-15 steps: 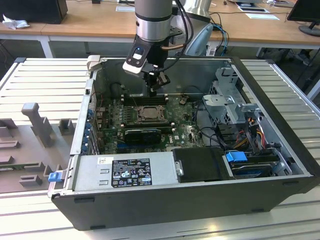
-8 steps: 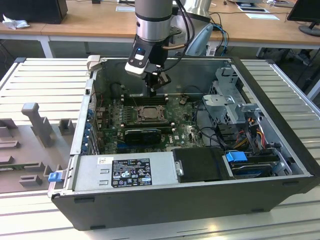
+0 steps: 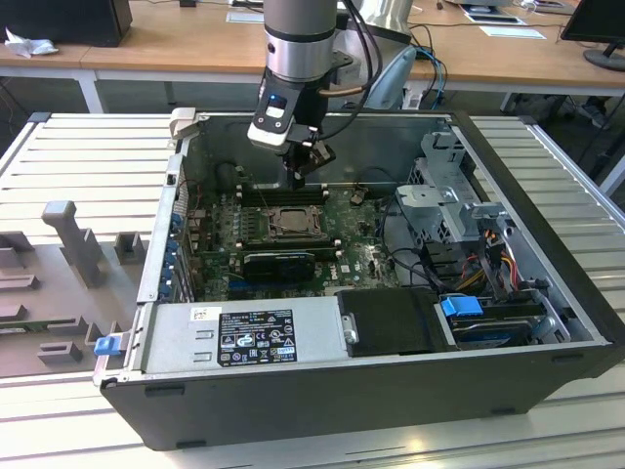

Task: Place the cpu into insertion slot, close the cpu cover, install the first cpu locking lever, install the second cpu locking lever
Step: 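Install the first cpu locking lever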

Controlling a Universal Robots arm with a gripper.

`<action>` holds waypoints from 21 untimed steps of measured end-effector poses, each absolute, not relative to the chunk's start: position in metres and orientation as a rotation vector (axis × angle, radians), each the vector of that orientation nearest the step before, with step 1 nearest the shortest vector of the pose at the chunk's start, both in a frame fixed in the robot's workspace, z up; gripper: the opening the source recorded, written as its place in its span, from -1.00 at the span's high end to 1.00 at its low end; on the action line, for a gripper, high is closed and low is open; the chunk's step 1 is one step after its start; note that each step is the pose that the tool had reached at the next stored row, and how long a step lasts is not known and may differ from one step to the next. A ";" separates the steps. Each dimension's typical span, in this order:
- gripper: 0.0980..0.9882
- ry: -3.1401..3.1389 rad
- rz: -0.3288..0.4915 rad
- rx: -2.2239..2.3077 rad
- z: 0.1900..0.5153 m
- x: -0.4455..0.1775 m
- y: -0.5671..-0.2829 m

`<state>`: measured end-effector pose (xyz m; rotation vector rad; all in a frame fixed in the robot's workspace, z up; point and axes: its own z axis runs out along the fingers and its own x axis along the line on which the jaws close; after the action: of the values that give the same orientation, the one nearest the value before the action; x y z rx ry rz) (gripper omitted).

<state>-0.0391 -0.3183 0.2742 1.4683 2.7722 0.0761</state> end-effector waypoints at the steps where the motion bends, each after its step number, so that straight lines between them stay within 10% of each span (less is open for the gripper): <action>1: 0.98 2.776 0.076 1.462 0.274 -0.039 -0.318; 21: 0.98 2.977 0.076 1.014 0.274 -0.039 -0.318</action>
<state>-0.0391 -0.3184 0.2741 1.0135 2.9770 0.0761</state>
